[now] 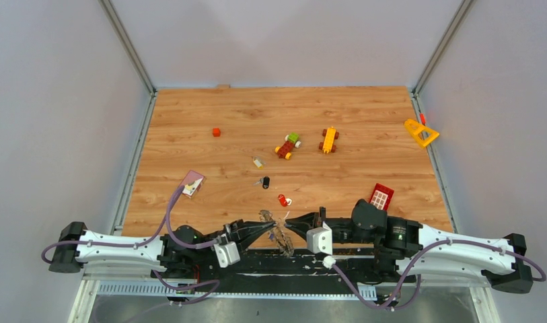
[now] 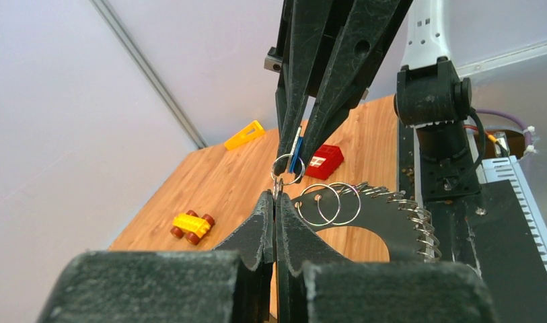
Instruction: Remove the keys from the keyring
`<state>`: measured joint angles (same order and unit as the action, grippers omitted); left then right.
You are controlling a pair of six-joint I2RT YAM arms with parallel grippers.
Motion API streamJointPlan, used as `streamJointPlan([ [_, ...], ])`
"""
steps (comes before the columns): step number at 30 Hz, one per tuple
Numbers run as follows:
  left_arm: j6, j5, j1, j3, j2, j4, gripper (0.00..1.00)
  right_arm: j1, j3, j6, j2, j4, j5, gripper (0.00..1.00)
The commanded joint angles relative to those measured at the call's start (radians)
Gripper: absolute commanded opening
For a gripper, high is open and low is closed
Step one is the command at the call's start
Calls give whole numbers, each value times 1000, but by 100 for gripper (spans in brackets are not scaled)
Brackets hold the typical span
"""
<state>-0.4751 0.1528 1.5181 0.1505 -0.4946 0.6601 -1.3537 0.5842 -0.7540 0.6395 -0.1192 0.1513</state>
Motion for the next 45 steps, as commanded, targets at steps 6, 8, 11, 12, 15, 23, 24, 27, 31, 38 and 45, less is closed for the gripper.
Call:
streamJointPlan([
  [6, 1, 123, -7, 34, -54, -14, 0, 0, 65, -17, -13, 29, 13, 0],
  [8, 3, 133, -7, 39, -66, -24, 0, 0, 68, -20, -9, 36, 14, 0],
  [11, 7, 142, -7, 41, -87, -30, 0, 0, 74, -26, 3, 46, 17, 0],
  [12, 8, 144, -7, 45, -95, -33, 0, -1, 78, -30, 8, 48, 17, 0],
  [15, 13, 150, -7, 47, -120, -33, 0, 0, 87, -37, 21, 60, 18, 0],
  [23, 25, 152, -7, 50, -185, -6, 0, -1, 98, -53, 61, 102, 19, 0],
  [24, 27, 150, -7, 50, -192, -3, 0, -1, 100, -55, 67, 107, 19, 0],
  [27, 35, 144, -7, 51, -205, 10, 0, -1, 101, -65, 87, 111, 13, 0],
  [31, 42, 137, -7, 53, -219, 21, 0, -1, 104, -81, 110, 148, -7, 0],
  [38, 63, 147, -7, 51, -226, 26, 0, 0, 99, -99, 101, 183, -42, 0],
  [45, 87, 161, -7, 39, -225, 42, 0, 0, 66, -100, 48, 231, -70, 0],
])
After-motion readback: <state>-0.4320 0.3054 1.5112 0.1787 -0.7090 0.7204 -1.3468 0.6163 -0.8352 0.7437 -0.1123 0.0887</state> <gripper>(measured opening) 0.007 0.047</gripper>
